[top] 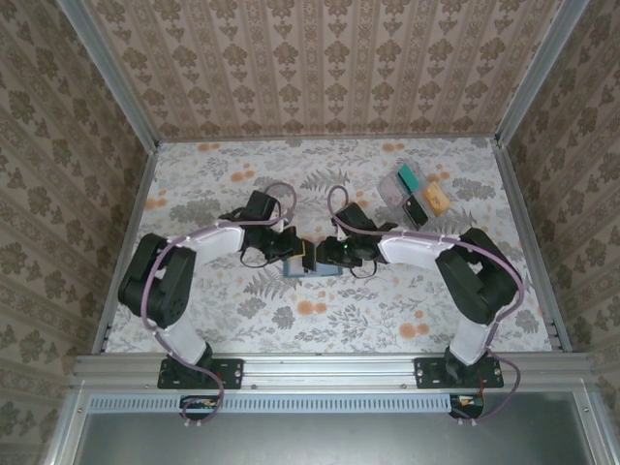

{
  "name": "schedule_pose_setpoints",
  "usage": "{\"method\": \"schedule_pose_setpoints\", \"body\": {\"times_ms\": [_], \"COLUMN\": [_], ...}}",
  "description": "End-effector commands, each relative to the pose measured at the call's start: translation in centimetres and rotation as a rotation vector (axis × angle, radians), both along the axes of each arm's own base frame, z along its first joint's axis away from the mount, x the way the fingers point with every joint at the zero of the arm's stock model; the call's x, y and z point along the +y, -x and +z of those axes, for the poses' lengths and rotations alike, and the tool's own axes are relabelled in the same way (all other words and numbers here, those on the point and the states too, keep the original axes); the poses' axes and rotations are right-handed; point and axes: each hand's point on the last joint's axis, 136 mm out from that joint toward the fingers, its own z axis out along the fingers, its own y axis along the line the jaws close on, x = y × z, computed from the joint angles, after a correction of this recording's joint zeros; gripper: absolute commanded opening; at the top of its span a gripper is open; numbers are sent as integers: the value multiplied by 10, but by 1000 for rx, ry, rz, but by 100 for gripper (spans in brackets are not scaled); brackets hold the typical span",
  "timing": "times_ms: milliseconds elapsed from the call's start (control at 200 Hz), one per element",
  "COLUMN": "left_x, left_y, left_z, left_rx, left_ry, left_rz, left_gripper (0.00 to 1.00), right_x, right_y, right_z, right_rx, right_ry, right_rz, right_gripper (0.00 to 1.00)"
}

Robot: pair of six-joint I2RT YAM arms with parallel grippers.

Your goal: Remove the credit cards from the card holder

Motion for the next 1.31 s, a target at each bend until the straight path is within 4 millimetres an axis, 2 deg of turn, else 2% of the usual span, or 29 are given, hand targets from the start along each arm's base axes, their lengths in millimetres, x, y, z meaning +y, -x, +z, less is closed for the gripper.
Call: {"method": "schedule_pose_setpoints", "body": {"times_ms": [0,65,95,180,340,415,490,655,760,920,1170,1300], "left_x": [17,18,27,29,12,7,7,2,2,13,13,12], "left_y": [-1,1,-5,-6,-5,-5,-5,-3,-3,-10,-11,-11], "left_z": [33,50,58,77,110,119,123,130,137,138,142,142], "left_rx": [-89,-125,-141,-180,-207,-208,-216,-210,-214,-224,-216,-205], "left_ry": [-24,-6,2,46,228,287,291,345,378,378,417,438], "left_rz": [-13,-17,15,31,51,51,51,43,53,98,110,115], "left_gripper": [0,0,0,0,0,0,0,0,0,0,0,0], "right_x": [5,5,5,6,12,15,18,24,25,27,38,41], "right_y": [-6,-6,-7,-8,-12,-14,-16,-20,-27,-41,-44,-42], "right_z": [42,55,60,75,105,118,128,139,142,145,147,153], "right_rx": [-110,-134,-141,-162,-170,-168,-167,-143,-132,-140,-113,-117], "right_ry": [-102,-139,-156,-220,-375,-450,-514,-609,-670,-719,-791,-810], "right_rz": [24,24,19,12,-5,-7,-3,10,-8,-24,10,32], "right_gripper": [51,56,58,62,65,65,64,61,56,51,51,45]}}
